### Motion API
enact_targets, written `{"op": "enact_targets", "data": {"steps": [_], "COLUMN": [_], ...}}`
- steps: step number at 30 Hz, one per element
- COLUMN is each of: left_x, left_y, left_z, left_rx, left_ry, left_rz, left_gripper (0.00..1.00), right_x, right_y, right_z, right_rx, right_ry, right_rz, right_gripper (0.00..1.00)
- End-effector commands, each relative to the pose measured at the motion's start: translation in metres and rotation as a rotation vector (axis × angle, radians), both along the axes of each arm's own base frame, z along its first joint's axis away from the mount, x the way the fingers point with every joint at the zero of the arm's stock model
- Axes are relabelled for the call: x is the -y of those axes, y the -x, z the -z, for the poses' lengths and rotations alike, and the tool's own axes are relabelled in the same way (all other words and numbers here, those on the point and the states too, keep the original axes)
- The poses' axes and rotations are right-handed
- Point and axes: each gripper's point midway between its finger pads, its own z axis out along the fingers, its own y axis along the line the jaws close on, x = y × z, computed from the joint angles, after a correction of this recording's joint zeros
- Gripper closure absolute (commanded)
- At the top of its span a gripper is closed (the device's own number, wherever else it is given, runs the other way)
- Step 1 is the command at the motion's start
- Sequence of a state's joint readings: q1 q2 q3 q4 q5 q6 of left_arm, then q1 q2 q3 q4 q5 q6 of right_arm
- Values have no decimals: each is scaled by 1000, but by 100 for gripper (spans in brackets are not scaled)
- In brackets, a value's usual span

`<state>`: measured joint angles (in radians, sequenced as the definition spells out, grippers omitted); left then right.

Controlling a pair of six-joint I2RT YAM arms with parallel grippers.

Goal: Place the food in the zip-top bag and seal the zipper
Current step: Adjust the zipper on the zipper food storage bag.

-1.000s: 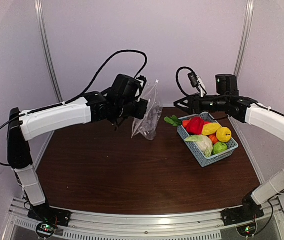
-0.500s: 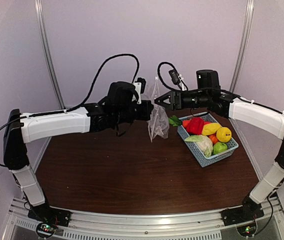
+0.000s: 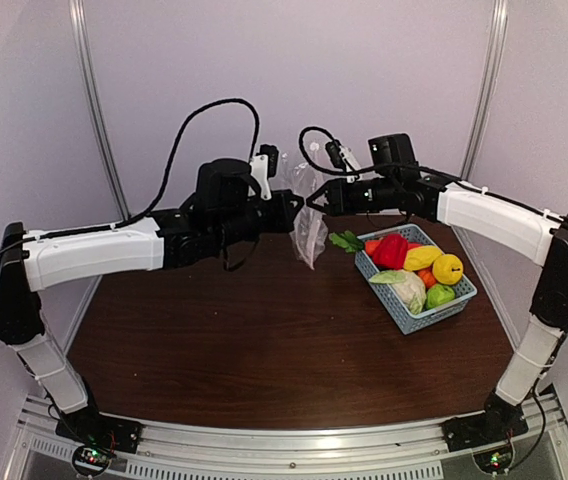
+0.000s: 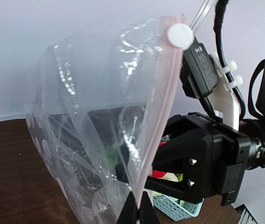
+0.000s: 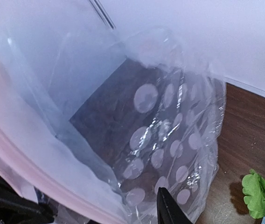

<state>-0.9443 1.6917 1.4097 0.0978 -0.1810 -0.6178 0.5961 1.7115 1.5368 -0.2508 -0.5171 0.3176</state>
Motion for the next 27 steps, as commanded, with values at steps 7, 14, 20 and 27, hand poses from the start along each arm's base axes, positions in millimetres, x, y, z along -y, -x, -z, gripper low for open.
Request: {"op": "enact_targets", "data": {"steps": [7, 14, 20, 27], "left_x": [-46, -108, -111, -126], "left_y": [-12, -38, -45, -39], "left_z": [-4, 19, 29, -13], "left_rx": [25, -9, -16, 108], "left_ry": [-96, -227, -270, -348], "left_rz": [-199, -436, -469, -468], "left_gripper": [100, 100, 100, 100], "right_x": [7, 43, 29, -15], "right_y": [-55, -72, -50, -12], "right_z": [5, -14, 2, -35], "right_rx": [87, 193, 183, 196], "right_ry": [179, 322, 397, 192], "right_rz": [182, 393, 415, 84], "right_gripper": [100, 100, 100, 55]}}
